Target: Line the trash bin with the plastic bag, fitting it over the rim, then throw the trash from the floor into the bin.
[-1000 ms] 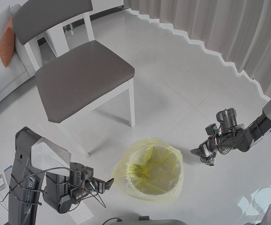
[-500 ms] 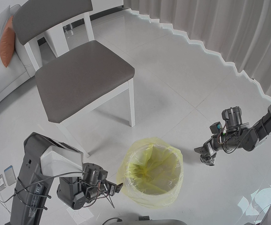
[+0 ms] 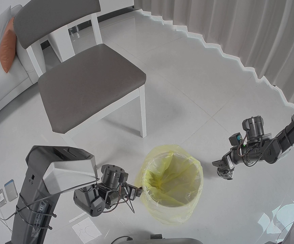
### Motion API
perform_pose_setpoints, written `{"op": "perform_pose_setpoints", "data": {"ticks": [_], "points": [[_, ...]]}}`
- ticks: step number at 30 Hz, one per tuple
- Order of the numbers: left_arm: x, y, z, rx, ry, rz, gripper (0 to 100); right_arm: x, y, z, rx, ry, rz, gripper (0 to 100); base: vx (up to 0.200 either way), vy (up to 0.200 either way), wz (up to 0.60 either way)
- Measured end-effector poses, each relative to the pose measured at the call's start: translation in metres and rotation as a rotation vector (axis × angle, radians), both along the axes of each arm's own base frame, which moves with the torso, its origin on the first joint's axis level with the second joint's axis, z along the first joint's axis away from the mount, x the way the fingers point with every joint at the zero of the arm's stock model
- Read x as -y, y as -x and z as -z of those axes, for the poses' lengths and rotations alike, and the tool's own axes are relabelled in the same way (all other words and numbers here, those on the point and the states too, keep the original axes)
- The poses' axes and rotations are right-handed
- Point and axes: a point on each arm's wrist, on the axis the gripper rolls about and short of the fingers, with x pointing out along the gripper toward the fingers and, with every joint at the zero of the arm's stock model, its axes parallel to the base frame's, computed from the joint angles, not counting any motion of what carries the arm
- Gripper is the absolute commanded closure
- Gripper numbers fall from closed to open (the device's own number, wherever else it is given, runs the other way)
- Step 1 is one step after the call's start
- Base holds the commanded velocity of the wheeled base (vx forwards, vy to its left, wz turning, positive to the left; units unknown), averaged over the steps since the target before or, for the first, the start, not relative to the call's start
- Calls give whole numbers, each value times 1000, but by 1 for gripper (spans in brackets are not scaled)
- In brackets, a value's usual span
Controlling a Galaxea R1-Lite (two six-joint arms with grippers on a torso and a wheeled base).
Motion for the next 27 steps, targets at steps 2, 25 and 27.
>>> {"op": "perform_pose_setpoints", "data": {"ticks": [2, 25, 27], "points": [[-4, 1, 1, -6, -5, -8, 0, 1, 0, 1, -3, -1, 4, 0, 0, 0, 0], [-61, 18, -20, 48, 20, -132, 0, -11, -51, 4, 16, -32, -20, 0, 0, 0, 0], [-63, 22, -23, 56, 29, -135, 0, -16, -62, 3, 33, -42, -30, 0, 0, 0, 0]]}}
